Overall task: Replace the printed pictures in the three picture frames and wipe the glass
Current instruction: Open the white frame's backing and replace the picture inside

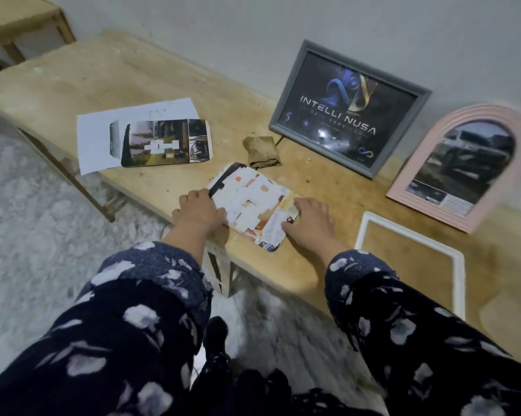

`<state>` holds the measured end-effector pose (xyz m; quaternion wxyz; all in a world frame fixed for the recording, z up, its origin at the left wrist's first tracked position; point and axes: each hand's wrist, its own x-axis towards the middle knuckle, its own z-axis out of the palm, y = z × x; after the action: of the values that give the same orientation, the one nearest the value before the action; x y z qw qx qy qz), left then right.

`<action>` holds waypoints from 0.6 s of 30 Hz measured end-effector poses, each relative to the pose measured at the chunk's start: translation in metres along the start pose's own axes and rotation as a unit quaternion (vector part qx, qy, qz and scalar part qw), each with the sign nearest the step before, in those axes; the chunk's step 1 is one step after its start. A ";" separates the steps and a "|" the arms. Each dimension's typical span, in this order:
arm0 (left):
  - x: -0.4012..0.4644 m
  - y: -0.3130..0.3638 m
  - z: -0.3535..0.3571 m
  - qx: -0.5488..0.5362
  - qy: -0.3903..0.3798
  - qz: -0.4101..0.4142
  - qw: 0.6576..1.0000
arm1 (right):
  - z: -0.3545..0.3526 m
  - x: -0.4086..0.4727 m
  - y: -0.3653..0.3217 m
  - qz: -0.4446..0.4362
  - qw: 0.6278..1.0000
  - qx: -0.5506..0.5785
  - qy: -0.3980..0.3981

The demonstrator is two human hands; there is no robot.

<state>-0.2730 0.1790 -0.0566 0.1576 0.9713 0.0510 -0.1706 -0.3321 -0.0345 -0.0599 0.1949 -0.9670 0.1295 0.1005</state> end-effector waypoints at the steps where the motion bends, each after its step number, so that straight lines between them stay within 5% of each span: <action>1: -0.004 0.000 0.001 -0.002 0.000 0.001 1.000 | 0.002 -0.005 0.003 -0.003 1.000 -0.003 -0.003; 18: 0.002 -0.013 0.001 0.022 -0.003 0.070 0.997 | 0.040 -0.033 -0.025 0.045 0.998 0.036 -0.036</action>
<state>-0.2733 0.1914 -0.0622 0.1476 0.9753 -0.0218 -0.1630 -0.3622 0.0107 -0.0797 0.2296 -0.9484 0.1693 0.1387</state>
